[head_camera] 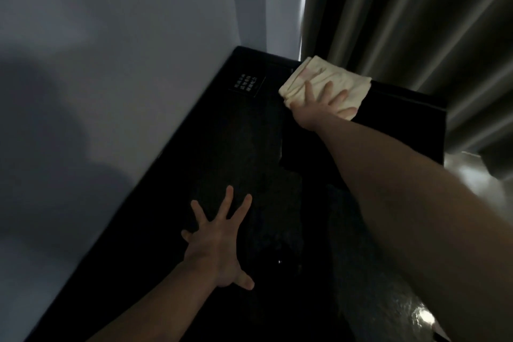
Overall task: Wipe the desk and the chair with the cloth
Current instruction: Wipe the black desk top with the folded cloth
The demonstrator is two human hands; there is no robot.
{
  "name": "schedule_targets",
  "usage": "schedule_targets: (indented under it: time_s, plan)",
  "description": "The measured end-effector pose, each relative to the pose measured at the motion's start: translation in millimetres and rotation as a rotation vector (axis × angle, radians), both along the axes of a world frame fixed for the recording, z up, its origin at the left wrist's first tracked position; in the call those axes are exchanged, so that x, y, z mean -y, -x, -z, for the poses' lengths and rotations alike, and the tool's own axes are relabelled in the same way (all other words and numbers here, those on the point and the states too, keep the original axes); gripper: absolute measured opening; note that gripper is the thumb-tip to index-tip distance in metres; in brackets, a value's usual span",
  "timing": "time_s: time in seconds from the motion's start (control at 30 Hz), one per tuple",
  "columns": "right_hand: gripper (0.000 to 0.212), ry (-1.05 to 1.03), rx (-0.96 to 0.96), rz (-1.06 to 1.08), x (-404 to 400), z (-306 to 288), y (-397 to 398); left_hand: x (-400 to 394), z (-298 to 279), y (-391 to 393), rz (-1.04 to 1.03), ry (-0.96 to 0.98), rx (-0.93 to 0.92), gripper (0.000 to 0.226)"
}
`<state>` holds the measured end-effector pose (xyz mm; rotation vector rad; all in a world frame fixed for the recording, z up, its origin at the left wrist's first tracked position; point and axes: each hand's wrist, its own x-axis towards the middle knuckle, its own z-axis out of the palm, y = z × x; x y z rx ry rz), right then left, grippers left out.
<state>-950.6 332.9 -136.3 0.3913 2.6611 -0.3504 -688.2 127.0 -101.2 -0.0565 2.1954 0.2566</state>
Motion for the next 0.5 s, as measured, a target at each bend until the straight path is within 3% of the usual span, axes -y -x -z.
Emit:
schedule_targets:
  time_s: [0.33, 0.5]
  plan:
    - [0.068, 0.011, -0.083, -0.504, 22, 5, -31, -5, -6, 0, -0.016, 0.055, -0.006, 0.160]
    - [0.069, -0.021, -0.103, -0.586, -1, 7, -72, -9, -10, -4, 0.002, 0.059, -0.041, 0.159]
